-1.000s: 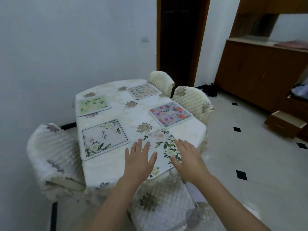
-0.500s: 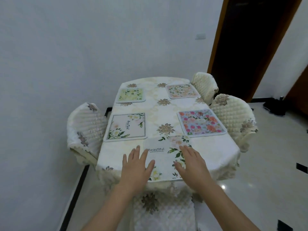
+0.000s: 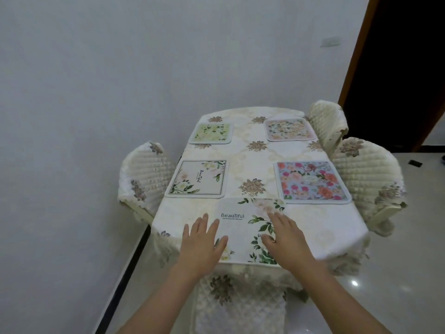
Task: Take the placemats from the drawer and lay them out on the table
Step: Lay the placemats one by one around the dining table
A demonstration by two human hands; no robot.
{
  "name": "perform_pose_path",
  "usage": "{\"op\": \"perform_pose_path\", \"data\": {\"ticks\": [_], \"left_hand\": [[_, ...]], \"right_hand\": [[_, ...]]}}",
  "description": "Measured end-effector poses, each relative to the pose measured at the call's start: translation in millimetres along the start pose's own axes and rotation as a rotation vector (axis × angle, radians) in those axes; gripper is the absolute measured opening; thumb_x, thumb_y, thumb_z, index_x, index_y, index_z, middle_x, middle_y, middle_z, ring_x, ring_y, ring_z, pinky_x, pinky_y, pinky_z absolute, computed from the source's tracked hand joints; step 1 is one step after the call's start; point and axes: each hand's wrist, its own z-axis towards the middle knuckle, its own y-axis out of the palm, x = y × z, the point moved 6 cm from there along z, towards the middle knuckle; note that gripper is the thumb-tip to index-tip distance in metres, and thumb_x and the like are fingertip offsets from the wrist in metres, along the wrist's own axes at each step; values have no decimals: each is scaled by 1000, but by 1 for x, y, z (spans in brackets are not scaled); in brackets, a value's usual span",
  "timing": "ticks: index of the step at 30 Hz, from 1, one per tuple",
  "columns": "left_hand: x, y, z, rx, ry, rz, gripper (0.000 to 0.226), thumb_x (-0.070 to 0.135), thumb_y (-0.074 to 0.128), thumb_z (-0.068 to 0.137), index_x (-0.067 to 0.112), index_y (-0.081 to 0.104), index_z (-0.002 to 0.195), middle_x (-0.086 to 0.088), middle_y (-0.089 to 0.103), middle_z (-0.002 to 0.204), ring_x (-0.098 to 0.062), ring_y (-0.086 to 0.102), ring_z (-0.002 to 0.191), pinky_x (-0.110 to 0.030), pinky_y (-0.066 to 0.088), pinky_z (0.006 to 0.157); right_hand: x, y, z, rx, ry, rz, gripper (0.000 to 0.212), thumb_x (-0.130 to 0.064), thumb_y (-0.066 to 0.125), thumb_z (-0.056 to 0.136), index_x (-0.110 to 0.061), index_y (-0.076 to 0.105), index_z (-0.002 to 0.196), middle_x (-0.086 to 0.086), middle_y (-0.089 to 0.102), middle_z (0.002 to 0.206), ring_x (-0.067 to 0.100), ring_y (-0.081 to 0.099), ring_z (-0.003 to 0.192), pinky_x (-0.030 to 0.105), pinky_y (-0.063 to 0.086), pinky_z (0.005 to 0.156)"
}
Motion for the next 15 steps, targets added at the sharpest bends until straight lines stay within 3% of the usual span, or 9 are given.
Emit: {"op": "perform_pose_path", "data": {"ticks": [6, 10, 15], "left_hand": [[-5, 34, 48, -65, 31, -9, 93, 68, -12, 75, 29, 14, 155, -5, 6, 163, -23, 5, 150, -48, 3, 119], [-6, 62, 100, -126, 54, -39, 64, 60, 16, 98, 28, 16, 154, -4, 7, 163, -23, 9, 149, -47, 7, 120], [-22, 110, 157, -189, 9, -127, 60, 54, 27, 100, 27, 21, 153, -5, 10, 163, -28, 13, 148, -46, 18, 119]], "right_hand": [[23, 22, 34, -71, 50, -46, 65, -46, 40, 98, -20, 19, 153, 2, 18, 160, 21, 14, 147, 36, 17, 119], [45, 33, 69, -98, 130, -40, 64, -43, 42, 98, -18, 20, 153, 3, 17, 160, 22, 15, 146, 37, 18, 117], [83, 68, 116, -183, 270, -44, 67, -42, 45, 97, -18, 19, 153, 9, 15, 160, 28, 16, 146, 42, 20, 116]]}}
